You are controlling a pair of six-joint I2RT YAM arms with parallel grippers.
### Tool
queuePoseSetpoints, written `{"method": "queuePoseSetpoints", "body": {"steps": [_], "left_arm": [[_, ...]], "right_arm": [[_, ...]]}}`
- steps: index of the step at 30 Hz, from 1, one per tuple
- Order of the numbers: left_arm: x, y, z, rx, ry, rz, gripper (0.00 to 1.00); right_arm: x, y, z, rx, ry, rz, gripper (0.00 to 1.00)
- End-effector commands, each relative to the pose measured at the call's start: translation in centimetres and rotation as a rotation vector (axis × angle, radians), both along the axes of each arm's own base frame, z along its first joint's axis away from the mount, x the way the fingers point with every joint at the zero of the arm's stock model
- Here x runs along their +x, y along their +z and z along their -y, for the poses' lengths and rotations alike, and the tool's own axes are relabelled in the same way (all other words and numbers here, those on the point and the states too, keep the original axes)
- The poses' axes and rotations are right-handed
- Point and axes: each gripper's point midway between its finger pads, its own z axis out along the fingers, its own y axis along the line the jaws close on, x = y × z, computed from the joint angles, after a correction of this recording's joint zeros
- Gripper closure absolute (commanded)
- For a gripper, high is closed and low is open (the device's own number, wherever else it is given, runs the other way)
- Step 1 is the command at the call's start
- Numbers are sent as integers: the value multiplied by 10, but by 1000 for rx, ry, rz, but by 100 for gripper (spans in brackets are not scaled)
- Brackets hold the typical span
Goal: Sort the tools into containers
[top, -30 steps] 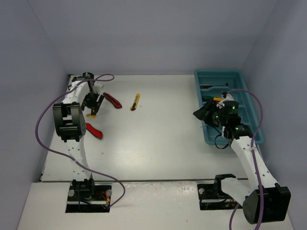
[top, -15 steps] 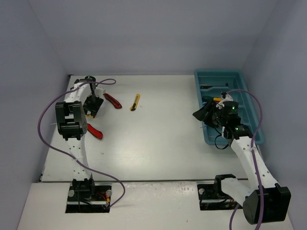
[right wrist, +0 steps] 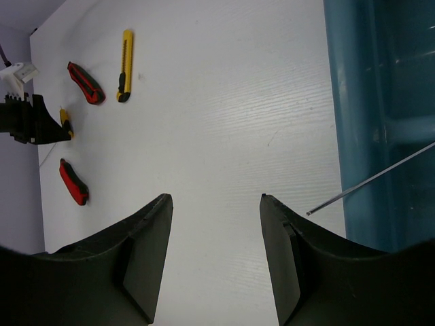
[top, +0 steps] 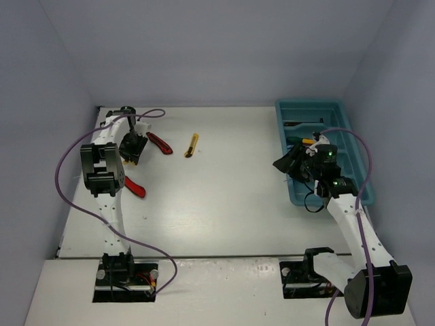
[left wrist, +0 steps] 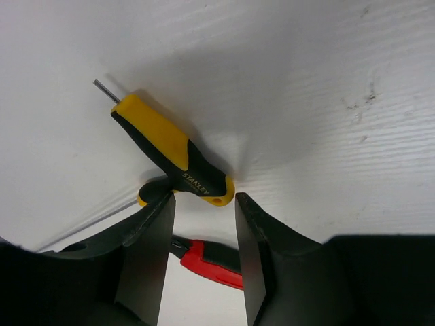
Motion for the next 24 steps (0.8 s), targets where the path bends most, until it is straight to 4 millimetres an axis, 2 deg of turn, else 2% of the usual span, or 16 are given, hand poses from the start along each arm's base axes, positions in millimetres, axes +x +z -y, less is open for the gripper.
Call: {"method": "queuePoseSetpoints", "body": {"steps": [1, 5, 9, 15, 17, 19, 24], "left_arm": [[22, 11, 40, -148, 7, 65, 63], [35, 17, 55, -211, 64, 94, 63], [47, 37, 59, -232, 146, 146, 62], [55, 82, 40, -127, 83, 265, 55], [55, 88, 31, -87, 50, 280, 54], [54, 85, 27, -84, 27, 270, 54], [41, 58, 23, -64, -42, 190, 54]], "right_arm": [[2, 9, -3, 11, 12, 43, 49], [1, 9, -3, 12, 7, 42, 49], [0, 7, -2, 10, 3, 40, 49], [-3, 9, -2, 19, 2, 46, 49], [-4, 8, -3, 21, 4, 45, 49], [-6, 7, -3, 24, 6, 42, 49], [-8, 6, -6, 38, 13, 35, 49]]}}
